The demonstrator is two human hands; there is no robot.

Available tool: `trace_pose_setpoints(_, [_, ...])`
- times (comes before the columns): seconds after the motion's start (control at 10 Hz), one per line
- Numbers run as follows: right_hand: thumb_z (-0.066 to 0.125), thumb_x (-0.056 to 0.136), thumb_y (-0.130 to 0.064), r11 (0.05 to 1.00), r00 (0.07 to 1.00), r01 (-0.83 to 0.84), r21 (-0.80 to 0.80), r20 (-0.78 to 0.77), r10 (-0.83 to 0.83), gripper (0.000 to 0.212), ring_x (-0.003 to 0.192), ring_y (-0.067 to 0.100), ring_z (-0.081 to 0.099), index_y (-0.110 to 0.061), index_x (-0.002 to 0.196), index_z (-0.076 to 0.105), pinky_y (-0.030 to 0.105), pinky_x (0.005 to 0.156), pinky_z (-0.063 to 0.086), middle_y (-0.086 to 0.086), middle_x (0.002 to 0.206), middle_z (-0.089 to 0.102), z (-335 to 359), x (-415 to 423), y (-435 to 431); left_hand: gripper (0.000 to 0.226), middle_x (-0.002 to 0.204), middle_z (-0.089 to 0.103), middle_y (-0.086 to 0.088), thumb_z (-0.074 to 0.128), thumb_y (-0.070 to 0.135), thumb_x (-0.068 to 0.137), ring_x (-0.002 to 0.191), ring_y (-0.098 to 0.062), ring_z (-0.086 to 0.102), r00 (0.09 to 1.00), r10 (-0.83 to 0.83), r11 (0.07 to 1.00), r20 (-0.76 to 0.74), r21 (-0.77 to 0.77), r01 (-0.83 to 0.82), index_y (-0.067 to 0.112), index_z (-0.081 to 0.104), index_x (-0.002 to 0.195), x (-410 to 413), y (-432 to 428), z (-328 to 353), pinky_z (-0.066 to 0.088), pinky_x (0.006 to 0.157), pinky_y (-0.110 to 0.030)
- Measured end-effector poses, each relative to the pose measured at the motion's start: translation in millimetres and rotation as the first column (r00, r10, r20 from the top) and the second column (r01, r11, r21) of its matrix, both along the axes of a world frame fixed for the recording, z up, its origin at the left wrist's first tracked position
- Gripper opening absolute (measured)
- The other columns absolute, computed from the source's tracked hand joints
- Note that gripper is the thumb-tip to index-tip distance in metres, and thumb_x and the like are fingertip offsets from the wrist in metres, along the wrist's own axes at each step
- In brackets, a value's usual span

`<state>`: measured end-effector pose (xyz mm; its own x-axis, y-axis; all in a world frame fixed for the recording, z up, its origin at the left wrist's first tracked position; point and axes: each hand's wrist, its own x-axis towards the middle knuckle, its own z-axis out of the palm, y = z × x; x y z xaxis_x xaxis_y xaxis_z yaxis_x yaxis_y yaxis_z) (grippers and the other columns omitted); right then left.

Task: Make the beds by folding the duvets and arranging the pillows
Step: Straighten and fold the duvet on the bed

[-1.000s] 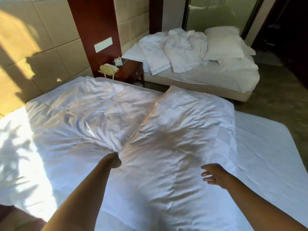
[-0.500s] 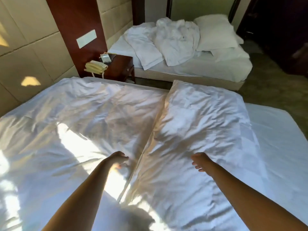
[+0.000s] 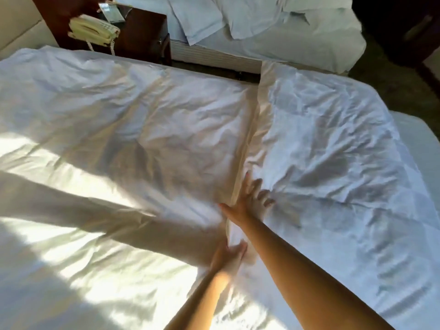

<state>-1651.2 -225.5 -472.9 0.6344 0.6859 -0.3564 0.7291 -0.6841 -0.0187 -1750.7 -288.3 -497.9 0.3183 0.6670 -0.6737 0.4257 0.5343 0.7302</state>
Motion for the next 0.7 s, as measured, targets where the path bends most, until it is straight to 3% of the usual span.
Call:
trace_pose_setpoints(0.1, [0.055,0.085,-0.055,0.995,0.995,0.097,0.028,-0.020,-0.096,0.107,0.127,0.054,0.031,-0.022,0.144,-0.027,0.062,0.097,0.034,0.028,0.152,0.000,-17,15,18,0.017,0.052,0.054,0.001,0.057,0.026,0.086,0.041,-0.013,0.050,0.997,-0.055,0.998,0.057,0.020,0.054,0.016,0.050,0.098,9,-9,0,0.040,0.045,-0.024])
trace_pose_setpoints(0.2, [0.050,0.092,-0.033,0.887,0.910,0.358,0.292,-0.320,-0.263,0.091,0.117,0.032,0.053,-0.020,0.147,-0.021,0.042,0.093,0.046,0.019,0.142,0.037,-4,41,34,0.035,0.077,0.065,-0.014,0.044,0.052,0.077,0.066,-0.036,0.062,0.974,-0.220,0.971,0.057,0.105,0.213,0.027,0.044,0.102,16,-5,18,0.040,0.057,-0.033])
trace_pose_setpoints(0.3, [0.046,0.092,-0.031,0.923,0.940,0.288,0.257,-0.258,-0.221,0.077,0.117,0.022,0.056,-0.017,0.150,-0.002,0.029,0.084,0.045,0.011,0.140,0.048,13,76,42,0.034,0.098,0.065,-0.016,0.039,0.039,0.089,0.089,-0.037,0.062,0.898,-0.440,0.869,-0.007,0.247,0.428,0.017,0.041,0.115,16,7,37,0.046,0.071,-0.035])
trace_pose_setpoints(0.4, [0.042,0.094,-0.016,0.932,0.936,0.333,0.144,-0.166,-0.309,0.054,0.122,0.033,0.050,-0.005,0.145,0.024,0.035,0.098,0.039,0.018,0.134,0.050,28,96,48,0.029,0.097,0.062,-0.005,0.038,0.028,0.095,0.087,-0.026,0.061,0.872,-0.487,0.850,0.051,0.257,0.459,0.022,0.040,0.124,13,23,61,0.045,0.076,-0.030])
trace_pose_setpoints(0.5, [0.039,0.096,-0.009,0.931,0.920,0.347,0.116,-0.237,-0.313,0.037,0.120,0.037,0.051,0.008,0.127,0.048,0.031,0.079,0.042,0.025,0.130,0.052,70,95,77,0.024,0.082,0.065,0.008,0.038,0.027,0.096,0.066,-0.010,0.062,0.856,-0.448,0.893,0.259,0.179,0.414,0.037,0.043,0.117,5,64,88,0.047,0.060,-0.025])
trace_pose_setpoints(0.6, [0.043,0.095,-0.008,0.822,0.830,0.505,0.262,-0.409,-0.380,0.035,0.118,0.039,0.052,0.010,0.124,0.050,0.030,0.073,0.036,0.027,0.128,0.053,147,81,131,0.018,0.049,0.058,0.013,0.039,0.014,0.099,0.041,0.002,0.053,0.839,-0.426,0.902,0.340,0.232,0.364,0.028,0.049,0.105,-19,139,118,0.037,0.042,-0.012])
trace_pose_setpoints(0.7, [0.044,0.096,-0.013,0.722,0.820,0.535,0.439,-0.477,-0.317,0.039,0.121,0.035,0.052,0.004,0.130,0.048,0.028,0.068,0.042,0.022,0.133,0.051,237,33,189,0.021,0.058,0.054,0.008,0.045,0.009,0.098,0.039,0.003,0.046,0.719,-0.571,0.803,0.396,0.452,0.389,0.016,0.054,0.115,-112,236,220,0.037,0.042,-0.010])
